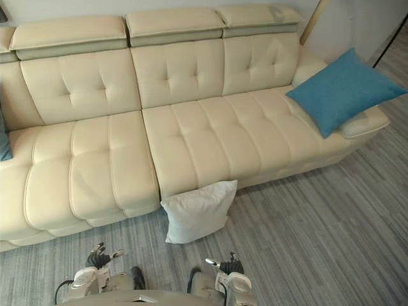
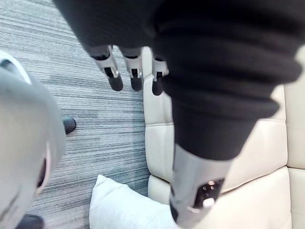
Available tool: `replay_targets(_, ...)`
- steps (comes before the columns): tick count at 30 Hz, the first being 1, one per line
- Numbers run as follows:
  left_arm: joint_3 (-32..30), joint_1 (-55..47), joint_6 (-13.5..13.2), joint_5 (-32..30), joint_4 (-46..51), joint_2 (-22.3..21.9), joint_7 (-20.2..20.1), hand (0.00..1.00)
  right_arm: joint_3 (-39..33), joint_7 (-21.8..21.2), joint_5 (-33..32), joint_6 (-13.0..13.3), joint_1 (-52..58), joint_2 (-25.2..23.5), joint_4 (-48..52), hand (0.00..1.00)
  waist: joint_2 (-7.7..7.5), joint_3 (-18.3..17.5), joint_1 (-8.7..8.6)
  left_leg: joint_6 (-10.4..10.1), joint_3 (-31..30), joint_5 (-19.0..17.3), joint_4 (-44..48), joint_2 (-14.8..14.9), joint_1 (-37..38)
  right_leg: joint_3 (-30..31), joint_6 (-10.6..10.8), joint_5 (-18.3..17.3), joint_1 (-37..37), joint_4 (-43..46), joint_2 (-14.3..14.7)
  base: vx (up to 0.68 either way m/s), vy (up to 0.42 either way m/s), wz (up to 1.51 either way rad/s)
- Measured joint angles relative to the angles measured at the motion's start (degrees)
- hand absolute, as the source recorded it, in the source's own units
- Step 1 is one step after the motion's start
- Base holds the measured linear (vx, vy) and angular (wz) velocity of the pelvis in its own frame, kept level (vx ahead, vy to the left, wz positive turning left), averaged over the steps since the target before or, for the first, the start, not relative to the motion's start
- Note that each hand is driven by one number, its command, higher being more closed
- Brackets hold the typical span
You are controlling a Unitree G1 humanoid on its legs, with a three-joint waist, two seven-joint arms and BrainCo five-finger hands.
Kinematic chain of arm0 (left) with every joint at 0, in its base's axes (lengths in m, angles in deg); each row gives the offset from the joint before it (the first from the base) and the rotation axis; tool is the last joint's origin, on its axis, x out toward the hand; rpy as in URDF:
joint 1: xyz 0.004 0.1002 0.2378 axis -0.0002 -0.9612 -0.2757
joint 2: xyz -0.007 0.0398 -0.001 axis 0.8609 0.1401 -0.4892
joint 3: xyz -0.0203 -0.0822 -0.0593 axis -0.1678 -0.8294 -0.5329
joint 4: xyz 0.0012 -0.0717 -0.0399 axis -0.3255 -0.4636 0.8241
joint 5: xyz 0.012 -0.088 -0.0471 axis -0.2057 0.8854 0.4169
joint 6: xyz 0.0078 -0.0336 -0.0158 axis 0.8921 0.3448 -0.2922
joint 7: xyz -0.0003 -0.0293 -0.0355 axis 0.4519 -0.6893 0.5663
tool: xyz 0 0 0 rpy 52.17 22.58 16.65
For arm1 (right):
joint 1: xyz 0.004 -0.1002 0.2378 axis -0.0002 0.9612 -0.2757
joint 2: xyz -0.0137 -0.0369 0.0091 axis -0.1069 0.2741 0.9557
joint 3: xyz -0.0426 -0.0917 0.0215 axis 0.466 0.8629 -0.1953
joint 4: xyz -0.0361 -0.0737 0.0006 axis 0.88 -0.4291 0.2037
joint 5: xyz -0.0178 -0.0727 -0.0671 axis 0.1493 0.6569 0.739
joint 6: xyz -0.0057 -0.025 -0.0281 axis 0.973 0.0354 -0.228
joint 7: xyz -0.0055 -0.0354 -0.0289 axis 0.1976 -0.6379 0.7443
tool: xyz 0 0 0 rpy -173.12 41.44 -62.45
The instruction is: Pick up cushions and gather them together orderly.
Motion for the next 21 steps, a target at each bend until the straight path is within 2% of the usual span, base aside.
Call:
replay_targets(3, 1.4, -0.3, 0.0, -0.1, 0.0, -0.1, 0.0, 0.00, 0.1, 0.1, 0.0, 0.0, 1.8, 2.0, -0.4, 0.00, 1.20, 0.1, 0.07, -1.1, -2.2, 1.5, -1.4, 0.1, 1.7, 0.5, -0.6, -0.4, -0.8, 1.8, 0.6, -0.15, -0.084, -0.09)
replay_targets(6, 2.4, -0.2, 0.0, -0.2, -0.1, -0.3, -0.1, 0.00, -0.1, 0.2, 0.0, 0.0, 2.2, 2.8, 0.0, 0.00, 1.03, 0.1, -0.14, -1.5, -4.3, 0.5, -1.2, -0.6, 2.3, 2.9, -0.7, -0.4, -2.1, 3.1, 0.5, -0.13, 0.015, -0.39)
replay_targets(9, 1.4, 0.4, -0.1, -0.1, 0.4, -0.3, -0.1, 0.00, -0.4, 0.2, -0.1, 0.0, 2.4, 1.4, 0.7, 0.00, -0.38, 1.0, 0.38, -2.1, -6.1, -3.3, 1.3, -3.0, 2.4, 6.8, -0.6, 0.3, -3.3, 3.0, -0.5, -0.10, 0.160, -0.67)
replay_targets(10, 0.9, 0.2, -0.1, -0.1, 0.6, -0.5, -0.1, 0.00, -1.4, 0.2, -0.2, 0.0, 2.4, 0.2, 0.9, 0.00, -0.68, 1.1, 0.16, -2.9, -6.0, -5.3, 1.4, -3.8, 2.8, 9.0, -0.6, 0.4, -3.2, 1.8, -0.5, -0.06, 0.170, -0.65)
replay_targets(11, 0.9, 0.2, -0.1, -0.1, 0.6, -0.5, -0.1, 0.00, -1.5, 0.2, -0.3, 0.0, 2.4, -0.4, 0.9, 0.00, -0.75, 1.1, 0.04, -3.3, -6.0, -5.6, 1.0, -4.3, 3.0, 9.8, -0.7, 0.5, -3.1, 1.1, -0.6, -0.04, 0.216, -0.62)
replay_targets(12, 0.5, 0.3, 0.0, -0.2, 0.8, -0.3, -0.1, 0.00, -1.8, 0.1, -0.3, 0.0, 3.0, -2.1, 1.5, 0.00, -2.13, 1.1, -0.29, -3.1, -6.0, -6.1, 1.5, -5.5, 2.7, 11.4, -1.1, 0.8, -3.4, -1.2, -1.4, 0.01, 0.180, -0.52)
replay_targets(13, -0.4, 0.8, 0.0, -0.1, 1.3, -0.1, -0.1, 0.00, -2.2, 0.1, -0.3, -0.1, 3.3, -3.0, 2.0, 0.00, -2.24, 1.4, 0.13, -1.0, -7.6, -7.3, 5.8, -5.8, 2.0, 11.9, -1.0, 0.9, -3.5, -1.8, -1.4, 0.05, 0.212, -0.79)
replay_targets(14, -1.8, 0.7, 0.0, -0.1, 1.4, -0.9, 0.0, 0.00, -2.3, 0.1, -0.3, 0.0, 3.3, -3.2, 3.2, 0.00, -1.46, 1.2, 0.44, -0.5, -8.2, -11.5, 6.9, -5.7, 2.2, 13.4, -1.1, 2.0, -3.1, -2.9, -0.8, 0.06, 0.186, -0.74)
replay_targets(15, -1.6, 0.2, 0.1, -0.2, 1.2, -0.2, -0.1, 0.00, -2.3, 0.0, -0.6, 0.0, 3.5, -3.9, 3.5, 0.00, -2.60, 0.9, -0.26, -0.9, -6.8, -12.4, 6.7, -5.9, 2.8, 14.6, -2.0, 2.9, -3.3, -3.4, -1.3, 0.05, 0.150, -0.54)
replay_targets(16, -1.7, 0.2, 0.1, -0.2, 1.2, -0.1, -0.1, 0.00, -2.3, 0.1, -0.6, 0.0, 3.5, -4.0, 3.5, 0.00, -2.68, 0.9, -0.28, -1.0, -6.6, -12.6, 6.8, -5.9, 2.8, 14.7, -2.0, 3.1, -3.3, -3.4, -1.3, 0.05, 0.123, -0.46)
replay_targets(17, -1.7, 0.3, 0.2, -0.2, 1.3, 0.4, -0.1, 0.00, -2.2, 0.0, -0.6, 0.0, 3.7, -4.8, 3.4, 0.00, -3.40, 1.0, -0.22, -1.1, -5.1, -13.9, 7.6, -5.9, 3.3, 15.9, -2.2, 4.2, -3.6, -3.4, -1.5, 0.10, 0.079, -0.62)
replay_targets(19, -1.8, 0.0, 0.2, -0.1, 1.5, 0.8, -0.1, 0.00, -2.0, 0.0, -0.6, 0.0, 3.7, -5.5, 3.5, 0.00, -4.32, 0.7, 0.27, -1.3, -2.3, -15.8, 8.8, -4.7, 4.2, 14.5, 0.1, 6.4, -5.7, 0.0, -1.4, 0.10, 0.031, -0.82)
replay_targets(21, -1.7, -0.3, 0.3, -0.1, 1.9, 0.8, -0.1, 0.00, -1.0, 0.0, -0.6, 0.0, 3.1, -6.0, 3.8, 0.00, -4.22, 0.5, 0.16, -1.5, 1.2, -16.8, 9.3, -3.1, 5.9, 9.1, 0.8, 7.2, -9.0, 5.8, -1.1, 0.12, -0.018, -0.89)
